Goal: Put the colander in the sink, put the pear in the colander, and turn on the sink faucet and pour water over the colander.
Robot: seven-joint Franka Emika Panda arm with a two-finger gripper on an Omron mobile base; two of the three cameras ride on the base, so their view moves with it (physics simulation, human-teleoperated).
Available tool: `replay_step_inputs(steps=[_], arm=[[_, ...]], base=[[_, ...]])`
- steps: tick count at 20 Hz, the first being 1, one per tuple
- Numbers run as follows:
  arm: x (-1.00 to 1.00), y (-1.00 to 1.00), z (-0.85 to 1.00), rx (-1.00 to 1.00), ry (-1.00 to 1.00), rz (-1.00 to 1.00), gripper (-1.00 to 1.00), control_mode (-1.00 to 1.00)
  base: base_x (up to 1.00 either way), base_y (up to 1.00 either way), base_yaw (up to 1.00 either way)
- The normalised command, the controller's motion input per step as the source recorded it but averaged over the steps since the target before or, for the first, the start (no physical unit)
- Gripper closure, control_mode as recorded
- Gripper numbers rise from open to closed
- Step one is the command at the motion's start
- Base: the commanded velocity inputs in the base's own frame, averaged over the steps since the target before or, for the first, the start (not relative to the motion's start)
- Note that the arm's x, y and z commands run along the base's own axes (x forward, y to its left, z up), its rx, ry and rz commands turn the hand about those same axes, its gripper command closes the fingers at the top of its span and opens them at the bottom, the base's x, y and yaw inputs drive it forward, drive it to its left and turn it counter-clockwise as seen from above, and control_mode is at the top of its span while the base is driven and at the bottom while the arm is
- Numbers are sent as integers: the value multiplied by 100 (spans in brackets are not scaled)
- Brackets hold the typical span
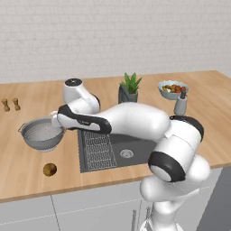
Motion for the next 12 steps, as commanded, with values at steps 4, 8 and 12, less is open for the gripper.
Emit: replay_step_inputs(steps=[4,8,12], arm=[[15,38,-31,0,7,0,-100,-100],[16,24,-27,0,4,0,-100,-100],[14,15,-22,0,3,0,-100,-100]], base=[[0,0,0],[0,0,0],[0,0,0]])
